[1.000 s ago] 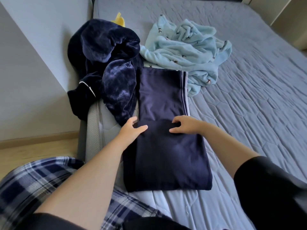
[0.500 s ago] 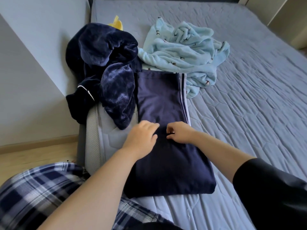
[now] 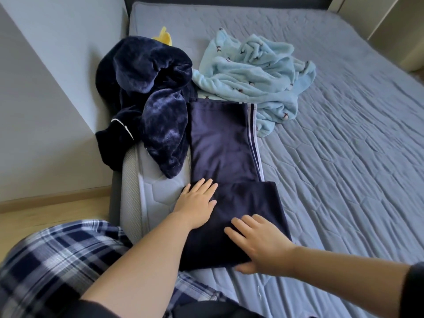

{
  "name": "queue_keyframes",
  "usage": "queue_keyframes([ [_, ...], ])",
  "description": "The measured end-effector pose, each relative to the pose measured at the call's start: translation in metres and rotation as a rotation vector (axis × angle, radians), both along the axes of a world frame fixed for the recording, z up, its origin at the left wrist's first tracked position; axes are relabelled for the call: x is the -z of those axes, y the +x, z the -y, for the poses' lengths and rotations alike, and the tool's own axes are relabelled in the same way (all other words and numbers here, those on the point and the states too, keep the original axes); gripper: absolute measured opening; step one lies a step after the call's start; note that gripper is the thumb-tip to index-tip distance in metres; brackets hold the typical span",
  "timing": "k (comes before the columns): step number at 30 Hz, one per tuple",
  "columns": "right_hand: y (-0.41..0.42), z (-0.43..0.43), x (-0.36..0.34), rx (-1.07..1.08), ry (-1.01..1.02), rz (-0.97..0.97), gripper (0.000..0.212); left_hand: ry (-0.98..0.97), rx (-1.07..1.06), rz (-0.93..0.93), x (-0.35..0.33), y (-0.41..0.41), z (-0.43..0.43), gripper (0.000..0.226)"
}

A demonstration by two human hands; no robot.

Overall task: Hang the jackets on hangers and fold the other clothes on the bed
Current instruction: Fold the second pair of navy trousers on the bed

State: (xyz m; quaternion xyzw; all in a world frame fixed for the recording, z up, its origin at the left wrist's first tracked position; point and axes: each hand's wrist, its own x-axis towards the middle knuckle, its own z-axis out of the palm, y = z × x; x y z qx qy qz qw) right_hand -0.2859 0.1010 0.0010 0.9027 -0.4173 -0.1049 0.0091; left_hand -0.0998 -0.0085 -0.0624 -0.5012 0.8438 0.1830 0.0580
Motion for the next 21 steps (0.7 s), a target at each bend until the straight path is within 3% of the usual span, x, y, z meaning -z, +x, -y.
queue_keyframes([
  [2,-0.002,-0.002,0.008,0.066,0.061,-0.153,0.105,-0.015,-0.043,-0.073,-0.003,0.002,0.000,0.055],
  [4,0.000,0.001,0.016,0.090,0.112,-0.217,0.116,-0.031,-0.113,-0.152,-0.007,0.006,0.001,0.057],
  [9,0.002,0.011,0.025,0.121,0.120,-0.202,0.115,0.136,-0.479,-0.368,-0.016,0.014,0.011,0.064],
  [12,-0.001,0.017,0.025,0.126,0.157,-0.178,0.115,0.221,-0.603,-0.438,-0.019,0.018,0.017,0.050],
  [14,-0.003,0.021,0.024,0.132,0.182,-0.166,0.115,0.090,-0.628,-0.506,-0.024,0.017,0.018,0.030],
  [17,-0.006,0.028,0.022,0.132,0.172,-0.143,0.117,-0.187,-0.605,-0.646,-0.037,0.007,0.014,0.019],
  [19,-0.009,0.031,0.020,0.146,0.152,-0.137,0.117,-0.329,-0.547,-0.612,-0.039,0.004,0.013,0.024],
  [21,-0.009,0.029,0.020,0.168,0.153,-0.127,0.116,-0.457,-0.351,-0.467,-0.037,0.006,0.012,0.038],
])
